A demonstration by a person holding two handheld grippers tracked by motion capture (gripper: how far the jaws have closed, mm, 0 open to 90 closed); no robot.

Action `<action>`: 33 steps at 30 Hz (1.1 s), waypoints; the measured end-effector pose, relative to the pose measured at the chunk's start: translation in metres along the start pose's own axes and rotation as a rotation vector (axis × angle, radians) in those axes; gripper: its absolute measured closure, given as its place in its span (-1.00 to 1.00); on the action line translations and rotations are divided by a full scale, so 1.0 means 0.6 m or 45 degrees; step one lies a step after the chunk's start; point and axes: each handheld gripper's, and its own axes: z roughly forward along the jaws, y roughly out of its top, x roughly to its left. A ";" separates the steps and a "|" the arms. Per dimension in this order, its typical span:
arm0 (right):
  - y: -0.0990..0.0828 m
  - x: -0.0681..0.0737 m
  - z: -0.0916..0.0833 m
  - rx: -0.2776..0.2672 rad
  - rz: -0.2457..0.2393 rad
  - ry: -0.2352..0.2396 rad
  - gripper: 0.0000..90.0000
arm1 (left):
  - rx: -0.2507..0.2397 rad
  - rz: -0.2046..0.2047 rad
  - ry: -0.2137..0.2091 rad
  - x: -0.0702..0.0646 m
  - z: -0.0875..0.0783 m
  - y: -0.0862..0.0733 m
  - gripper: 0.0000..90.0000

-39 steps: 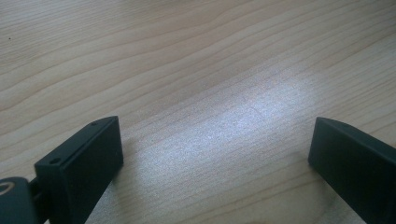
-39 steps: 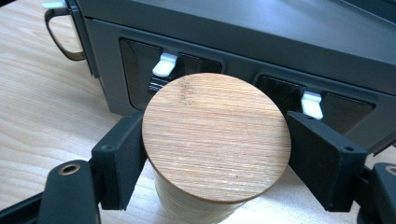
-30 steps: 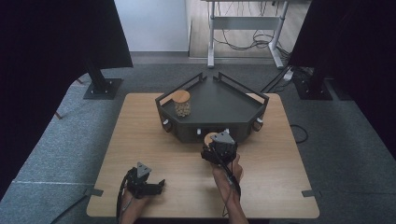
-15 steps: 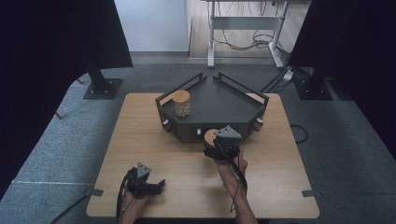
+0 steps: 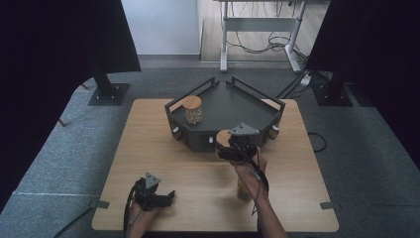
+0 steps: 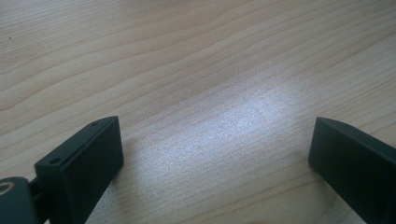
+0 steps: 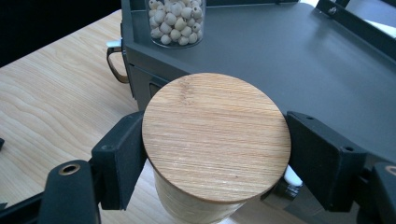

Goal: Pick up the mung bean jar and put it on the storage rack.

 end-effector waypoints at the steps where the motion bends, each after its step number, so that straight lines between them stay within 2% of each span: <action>1: 0.003 -0.001 0.000 0.001 -0.004 0.001 -0.48 | 0.000 0.000 0.000 0.000 0.000 0.000 -0.94; 13: 0.035 -0.018 -0.006 -0.007 -0.034 0.050 -0.48 | 0.000 -0.001 0.001 0.000 0.000 0.000 -0.94; 24: 0.061 -0.028 -0.008 -0.011 -0.073 0.055 -0.48 | 0.000 -0.001 0.001 0.000 0.000 0.000 -0.94; 33: 0.080 -0.038 -0.007 -0.022 -0.066 0.081 -0.48 | 0.000 -0.002 0.001 0.000 0.000 0.000 -0.94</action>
